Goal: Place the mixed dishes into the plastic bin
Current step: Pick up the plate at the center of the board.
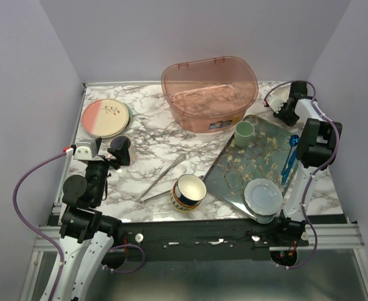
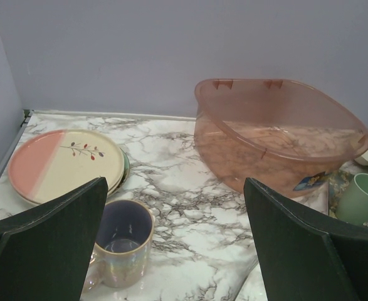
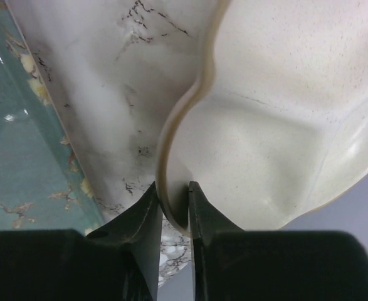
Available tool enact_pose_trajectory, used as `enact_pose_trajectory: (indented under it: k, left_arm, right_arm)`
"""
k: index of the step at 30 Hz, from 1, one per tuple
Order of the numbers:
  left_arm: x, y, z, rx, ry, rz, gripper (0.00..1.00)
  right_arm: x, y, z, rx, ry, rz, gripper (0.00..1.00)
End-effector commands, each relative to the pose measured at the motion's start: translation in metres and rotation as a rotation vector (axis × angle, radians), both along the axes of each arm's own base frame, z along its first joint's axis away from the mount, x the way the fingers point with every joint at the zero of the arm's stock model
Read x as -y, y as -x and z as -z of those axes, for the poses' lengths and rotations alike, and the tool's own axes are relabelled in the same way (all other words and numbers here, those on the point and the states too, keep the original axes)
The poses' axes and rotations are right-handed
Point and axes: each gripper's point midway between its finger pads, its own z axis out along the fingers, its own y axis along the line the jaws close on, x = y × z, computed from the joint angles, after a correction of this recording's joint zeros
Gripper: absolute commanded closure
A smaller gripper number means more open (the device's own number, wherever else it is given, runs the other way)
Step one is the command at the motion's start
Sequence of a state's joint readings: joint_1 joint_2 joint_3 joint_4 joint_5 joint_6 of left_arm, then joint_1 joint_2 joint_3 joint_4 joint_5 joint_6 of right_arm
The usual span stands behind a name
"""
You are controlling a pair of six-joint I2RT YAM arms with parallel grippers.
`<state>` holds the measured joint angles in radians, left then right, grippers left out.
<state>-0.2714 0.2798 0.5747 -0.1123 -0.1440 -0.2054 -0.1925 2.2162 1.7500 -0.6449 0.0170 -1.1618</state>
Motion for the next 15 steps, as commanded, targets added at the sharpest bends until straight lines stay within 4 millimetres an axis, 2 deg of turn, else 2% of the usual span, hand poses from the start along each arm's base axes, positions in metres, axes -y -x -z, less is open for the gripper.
enact_pose_trajectory:
  k: [1,4,8,9,15]
  left_arm:
    - [-0.002,-0.001,-0.006,0.023,-0.011,-0.008,0.01]
    - [-0.002,-0.001,-0.006,0.024,-0.010,-0.008,0.01]
    - [-0.002,-0.001,-0.007,0.026,-0.010,-0.009,0.01]
    - [-0.002,-0.001,-0.006,0.023,-0.011,-0.009,0.01]
    - [-0.001,-0.001,-0.006,0.023,-0.008,-0.006,0.01]
  right_arm:
    - [-0.001,0.010,0.007,-0.038,-0.043,-0.017,0.79]
    - [-0.005,0.010,-0.002,-0.019,-0.054,-0.043,0.89]
    - [-0.008,0.008,-0.015,0.009,-0.059,-0.062,0.94]
    - [-0.008,0.009,-0.017,0.013,-0.060,-0.065,0.99]
    - [-0.016,0.008,-0.052,0.095,-0.086,-0.078,0.99]
